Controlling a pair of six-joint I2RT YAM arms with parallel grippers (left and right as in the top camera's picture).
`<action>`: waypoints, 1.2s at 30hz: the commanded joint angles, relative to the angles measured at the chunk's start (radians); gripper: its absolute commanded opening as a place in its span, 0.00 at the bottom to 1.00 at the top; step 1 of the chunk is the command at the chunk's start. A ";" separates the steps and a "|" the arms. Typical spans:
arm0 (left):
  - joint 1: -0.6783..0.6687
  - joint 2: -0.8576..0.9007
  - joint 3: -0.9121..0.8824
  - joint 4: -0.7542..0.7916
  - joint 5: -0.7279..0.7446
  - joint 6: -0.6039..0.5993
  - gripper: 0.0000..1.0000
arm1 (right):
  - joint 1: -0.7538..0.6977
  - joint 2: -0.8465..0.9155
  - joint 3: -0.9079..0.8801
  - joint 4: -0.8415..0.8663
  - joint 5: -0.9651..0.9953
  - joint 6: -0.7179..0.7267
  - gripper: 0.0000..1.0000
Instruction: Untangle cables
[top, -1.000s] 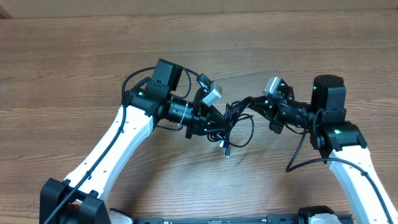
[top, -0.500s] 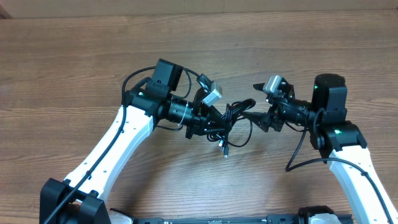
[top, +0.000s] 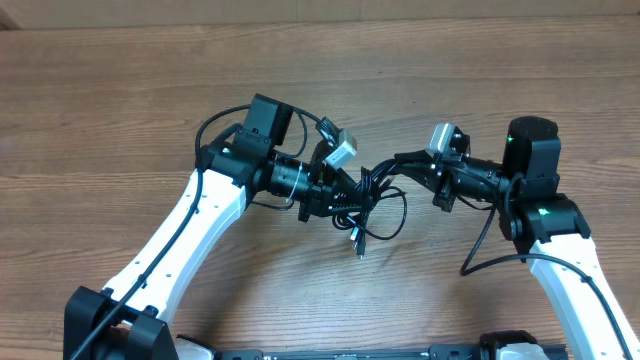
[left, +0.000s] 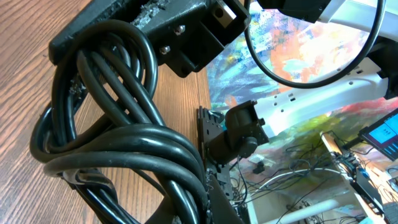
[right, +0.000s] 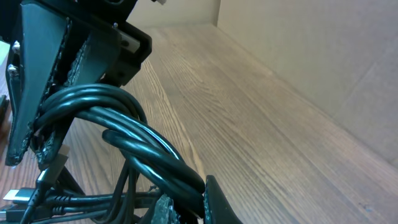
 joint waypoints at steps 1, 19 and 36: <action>-0.008 -0.003 0.003 0.008 0.030 0.007 0.04 | -0.002 -0.011 0.027 -0.015 -0.020 0.016 0.04; -0.007 -0.003 0.003 0.004 -0.502 -0.307 0.99 | -0.002 -0.011 0.027 -0.075 0.276 0.292 0.04; -0.008 -0.003 0.003 0.031 -0.546 -0.375 1.00 | -0.002 -0.011 0.027 -0.115 0.669 0.547 0.04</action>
